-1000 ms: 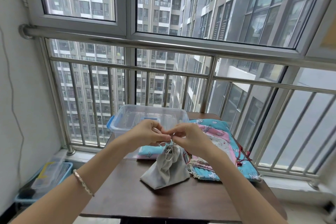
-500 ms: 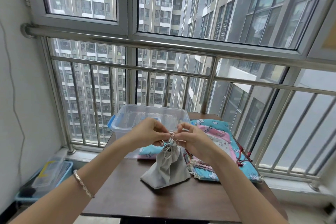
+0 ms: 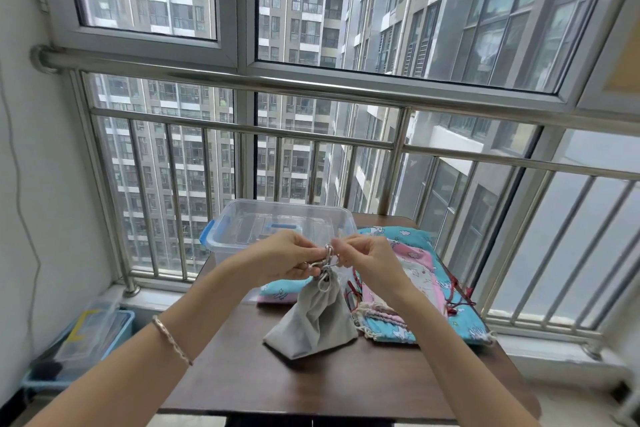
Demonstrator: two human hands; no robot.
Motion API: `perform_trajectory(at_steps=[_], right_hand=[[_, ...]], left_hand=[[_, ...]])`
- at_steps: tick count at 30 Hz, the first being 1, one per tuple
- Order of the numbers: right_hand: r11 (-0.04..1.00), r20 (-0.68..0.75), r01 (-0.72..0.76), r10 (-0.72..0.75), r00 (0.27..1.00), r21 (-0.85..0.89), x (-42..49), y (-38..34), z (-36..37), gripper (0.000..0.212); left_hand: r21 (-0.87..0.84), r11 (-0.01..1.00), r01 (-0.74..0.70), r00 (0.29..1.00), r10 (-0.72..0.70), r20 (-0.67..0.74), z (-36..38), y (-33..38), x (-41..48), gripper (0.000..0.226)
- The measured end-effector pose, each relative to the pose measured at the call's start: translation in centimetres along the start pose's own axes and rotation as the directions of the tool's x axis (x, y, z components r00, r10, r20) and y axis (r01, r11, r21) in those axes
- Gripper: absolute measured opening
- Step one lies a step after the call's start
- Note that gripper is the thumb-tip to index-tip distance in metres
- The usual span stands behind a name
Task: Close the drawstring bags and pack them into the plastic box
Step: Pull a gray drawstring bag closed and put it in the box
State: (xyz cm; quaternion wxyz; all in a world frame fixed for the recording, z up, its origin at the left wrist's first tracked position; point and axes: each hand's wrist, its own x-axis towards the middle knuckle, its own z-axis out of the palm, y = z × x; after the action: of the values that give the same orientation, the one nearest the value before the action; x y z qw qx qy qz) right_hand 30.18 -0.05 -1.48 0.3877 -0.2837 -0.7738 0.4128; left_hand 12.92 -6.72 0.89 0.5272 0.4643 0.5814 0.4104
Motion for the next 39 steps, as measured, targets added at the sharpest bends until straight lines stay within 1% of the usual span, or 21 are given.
perform_trajectory(at_steps=[1,4,8,10,13,15,18,20,22,23,24,27,29,30,33,34,35,36,37,38,39], right_hand=[[1.0,-0.005,0.002,-0.002,1.0,0.002,-0.1,0.0,0.0,0.02],[1.0,-0.003,0.029,-0.029,1.0,-0.003,-0.2,0.1,-0.1,0.009],[1.0,-0.015,0.014,-0.015,1.0,-0.022,-0.6,0.7,-0.6,0.007],[0.999,-0.025,-0.012,0.011,1.0,-0.042,-0.7,1.3,-1.5,0.007],[0.998,-0.023,-0.042,0.041,0.999,-0.05,-0.8,2.2,-3.1,0.007],[0.996,-0.03,-0.06,0.058,0.998,-0.059,-0.9,2.8,-3.7,0.007],[0.995,-0.017,-0.089,0.088,0.996,-0.05,-1.0,3.1,-3.5,0.006],[0.995,-0.007,-0.091,0.091,0.996,-0.044,-1.1,3.0,-3.1,0.006],[0.994,-0.001,-0.095,0.095,0.995,-0.044,-1.0,2.7,-2.8,0.006],[0.994,0.004,-0.097,0.097,0.995,-0.054,-1.0,2.6,-2.7,0.006],[0.993,0.014,-0.098,0.099,0.995,-0.064,-1.1,2.5,-2.6,0.007],[0.99,0.053,-0.104,0.109,0.993,-0.091,-1.2,2.0,-2.7,0.008],[0.988,0.056,-0.109,0.115,0.992,-0.111,-1.3,1.8,-2.8,0.009],[0.987,0.046,-0.11,0.116,0.992,-0.118,-1.3,1.8,-2.8,0.01],[0.987,0.023,-0.11,0.114,0.993,-0.117,-1.4,1.7,-2.8,0.011],[0.988,0.026,-0.113,0.116,0.993,-0.106,-1.4,1.7,-2.8,0.011],[0.989,0.029,-0.116,0.12,0.992,-0.095,-1.4,1.7,-2.8,0.012],[0.989,0.036,-0.12,0.124,0.992,-0.091,-1.5,1.8,-2.7,0.012],[0.988,0.044,-0.125,0.13,0.991,-0.095,-1.5,1.8,-2.7,0.012],[0.986,0.05,-0.134,0.14,0.989,-0.103,-1.6,1.9,-2.8,0.012],[0.983,0.055,-0.144,0.151,0.987,-0.113,-1.5,1.9,-2.9,0.012]], left_hand=[[0.016,1.0,-0.005,1.0,0.006,-0.006,0.0,0.0,0.0,0.027],[0.079,0.997,-0.024,1.0,0.025,-0.01,-0.1,-0.2,0.0,0.026],[0.205,0.975,-0.086,0.995,0.093,-0.024,-0.9,-0.2,-0.5,0.019],[0.273,0.959,-0.075,0.995,0.09,-0.041,-1.7,-0.2,-1.0,0.017],[0.373,0.928,-0.019,0.998,0.039,-0.046,-3.0,-0.6,-1.8,0.01],[0.396,0.918,0.004,0.998,0.021,-0.06,-3.4,-1.0,-2.0,0.008],[0.368,0.93,0.007,0.999,0.01,-0.046,-2.8,-1.6,-1.9,0.015],[0.371,0.928,-0.016,1.0,0.013,0.011,-1.4,-2.4,-1.7,0.03],[0.504,0.86,-0.08,0.996,0.082,0.018,0.1,-3.6,-1.1,0.044],[0.575,0.811,-0.113,0.99,0.138,0.001,0.8,-4.1,-0.6,0.043],[0.613,0.778,-0.14,0.982,0.189,-0.015,1.3,-4.4,-0.3,0.037],[0.581,0.789,-0.2,0.964,0.265,-0.029,2.0,-4.5,0.3,0.009],[0.592,0.778,-0.209,0.957,0.287,-0.039,2.3,-4.4,0.5,0.004],[0.59,0.782,-0.203,0.96,0.278,-0.038,2.6,-4.3,0.4,0.009],[0.571,0.804,-0.169,0.97,0.24,-0.05,3.6,-4.5,-0.4,0.042],[0.601,0.78,-0.175,0.967,0.252,-0.046,3.9,-4.8,-0.6,0.051],[0.663,0.724,-0.191,0.96,0.279,-0.028,4.1,-5.0,-0.7,0.057],[0.731,0.649,-0.21,0.947,0.32,-0.012,4.2,-5.3,-0.6,0.057],[0.776,0.588,-0.229,0.928,0.371,-0.007,4.3,-5.5,-0.5,0.052],[0.789,0.565,-0.242,0.91,0.414,-0.017,4.2,-5.5,-0.3,0.043],[0.774,0.579,-0.256,0.897,0.441,-0.034,4.2,-5.5,-0.1,0.032]])
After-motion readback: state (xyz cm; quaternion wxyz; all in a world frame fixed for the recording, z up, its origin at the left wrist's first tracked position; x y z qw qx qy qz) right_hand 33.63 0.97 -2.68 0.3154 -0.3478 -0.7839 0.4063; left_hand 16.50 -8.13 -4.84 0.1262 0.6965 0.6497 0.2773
